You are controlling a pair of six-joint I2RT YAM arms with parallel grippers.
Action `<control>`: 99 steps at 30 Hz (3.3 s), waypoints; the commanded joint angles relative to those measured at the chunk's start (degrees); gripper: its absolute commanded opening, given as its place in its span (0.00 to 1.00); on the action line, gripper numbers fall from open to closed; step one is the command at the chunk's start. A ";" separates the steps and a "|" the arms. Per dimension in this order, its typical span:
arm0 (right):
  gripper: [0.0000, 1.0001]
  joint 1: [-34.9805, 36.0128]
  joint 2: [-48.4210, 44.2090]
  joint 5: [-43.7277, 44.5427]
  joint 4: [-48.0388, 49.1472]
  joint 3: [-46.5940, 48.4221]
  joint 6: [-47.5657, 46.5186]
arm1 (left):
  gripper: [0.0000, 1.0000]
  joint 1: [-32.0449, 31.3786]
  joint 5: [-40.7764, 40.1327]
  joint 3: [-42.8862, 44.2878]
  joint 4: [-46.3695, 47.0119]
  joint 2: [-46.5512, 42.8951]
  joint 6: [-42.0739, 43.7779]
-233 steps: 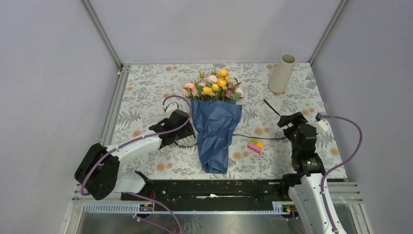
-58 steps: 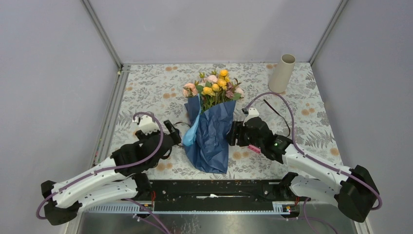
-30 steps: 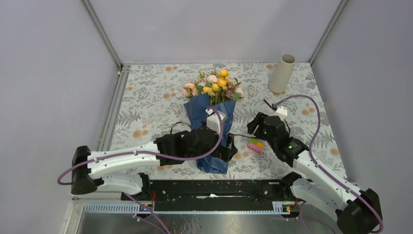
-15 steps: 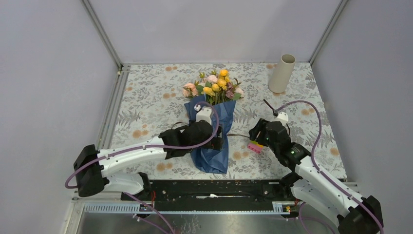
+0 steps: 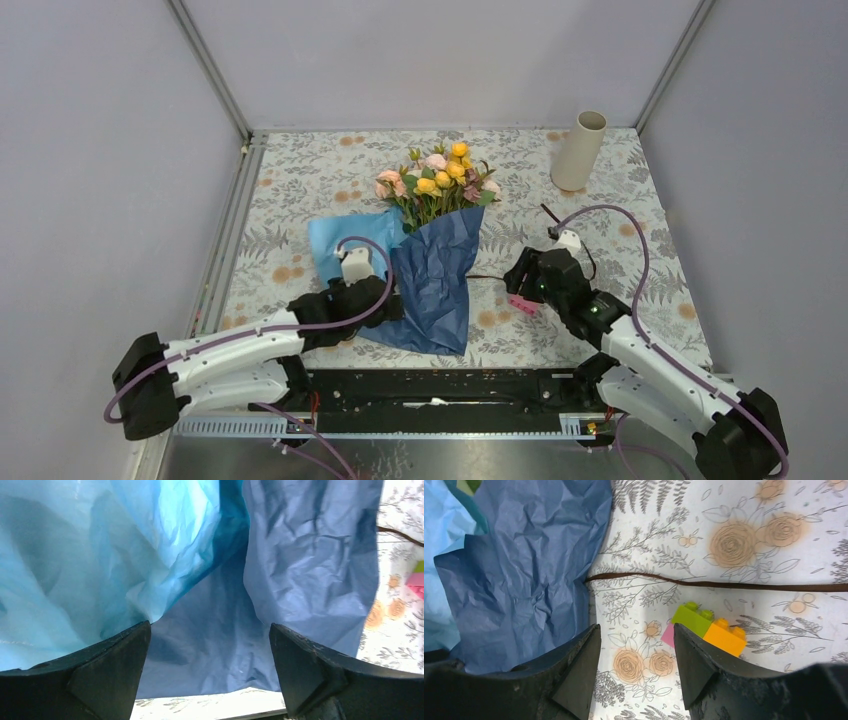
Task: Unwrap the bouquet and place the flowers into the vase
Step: Unfold the wrapping paper at the center of the board.
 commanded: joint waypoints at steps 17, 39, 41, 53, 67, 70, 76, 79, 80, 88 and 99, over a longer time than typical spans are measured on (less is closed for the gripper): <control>0.61 17.57 13.02 6.91 3.96 12.76 -0.83 | 0.95 6.08 1.80 -15.37 5.00 -7.45 -13.65; 0.66 29.66 29.60 7.10 4.93 28.17 -3.48 | 0.97 12.51 -0.64 -3.59 4.93 -5.46 -5.99; 0.70 30.18 31.12 6.76 4.94 29.91 -4.02 | 0.97 14.38 0.02 -3.21 6.75 -4.22 -4.99; 0.72 31.72 41.83 5.61 5.68 37.64 -4.88 | 0.97 17.00 2.15 0.85 6.21 -6.79 -3.60; 0.67 31.85 53.81 5.77 7.32 44.36 -3.47 | 0.98 21.01 4.51 -0.66 7.01 -7.33 -1.99; 0.64 31.85 56.00 6.12 7.51 45.54 -2.85 | 0.98 21.26 4.34 -1.49 6.20 -8.55 -2.31; 0.37 31.86 55.90 7.26 7.54 45.14 -2.44 | 0.98 21.93 3.99 -3.37 4.90 -10.14 -2.61; 0.17 31.86 52.62 9.26 7.43 43.04 -2.64 | 0.98 22.27 4.20 -4.08 4.75 -10.12 -2.62; 0.12 31.85 51.28 9.99 7.34 42.14 -2.66 | 0.99 22.31 4.30 -4.27 4.75 -10.09 -2.62; 0.00 31.86 36.66 17.24 2.00 30.85 -1.15 | 0.99 22.51 4.33 -4.12 3.41 -10.61 -2.02; 0.00 29.21 24.74 26.41 -6.64 22.03 0.55 | 0.99 22.51 8.53 2.57 -0.34 -9.76 5.64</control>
